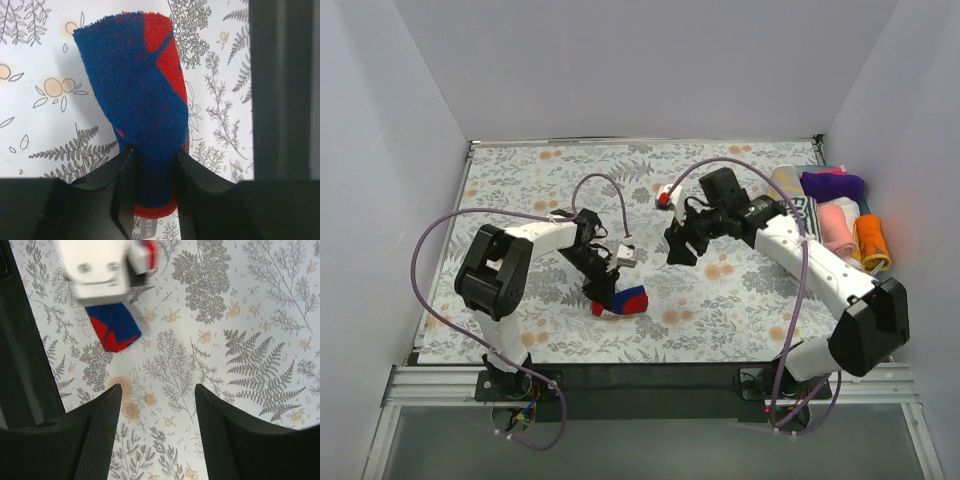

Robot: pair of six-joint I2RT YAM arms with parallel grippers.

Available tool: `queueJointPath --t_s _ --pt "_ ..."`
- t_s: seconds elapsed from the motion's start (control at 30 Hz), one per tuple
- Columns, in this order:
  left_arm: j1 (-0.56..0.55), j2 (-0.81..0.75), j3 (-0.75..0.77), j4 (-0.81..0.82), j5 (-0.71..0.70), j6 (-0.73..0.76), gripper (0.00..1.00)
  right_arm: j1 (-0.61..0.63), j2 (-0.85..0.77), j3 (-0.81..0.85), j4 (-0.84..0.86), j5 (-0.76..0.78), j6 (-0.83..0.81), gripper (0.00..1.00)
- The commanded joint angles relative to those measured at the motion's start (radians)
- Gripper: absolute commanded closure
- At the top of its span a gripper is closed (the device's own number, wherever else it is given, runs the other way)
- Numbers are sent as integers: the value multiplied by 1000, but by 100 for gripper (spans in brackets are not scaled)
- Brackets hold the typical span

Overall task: Roll the towels
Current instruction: Roll the towel, then place the rolled towel into the container

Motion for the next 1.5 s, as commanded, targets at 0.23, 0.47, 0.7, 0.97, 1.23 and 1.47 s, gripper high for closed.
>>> queueJointPath --t_s 0.23,0.47,0.7,0.97,1.23,1.47 --pt "83 264 145 -151 60 59 94 449 -93 -207 284 524 -76 42" --pt "88 326 179 -174 59 77 94 572 40 -245 438 613 -117 27" --pt "115 399 241 -272 107 149 94 615 100 -296 538 586 -171 29" --pt "129 484 320 -378 149 235 94 626 151 -334 590 572 -213 33" --pt "148 554 377 -453 172 297 94 624 219 -345 636 593 -257 41" --pt "163 545 390 -453 189 305 71 624 275 -359 640 602 -277 81"
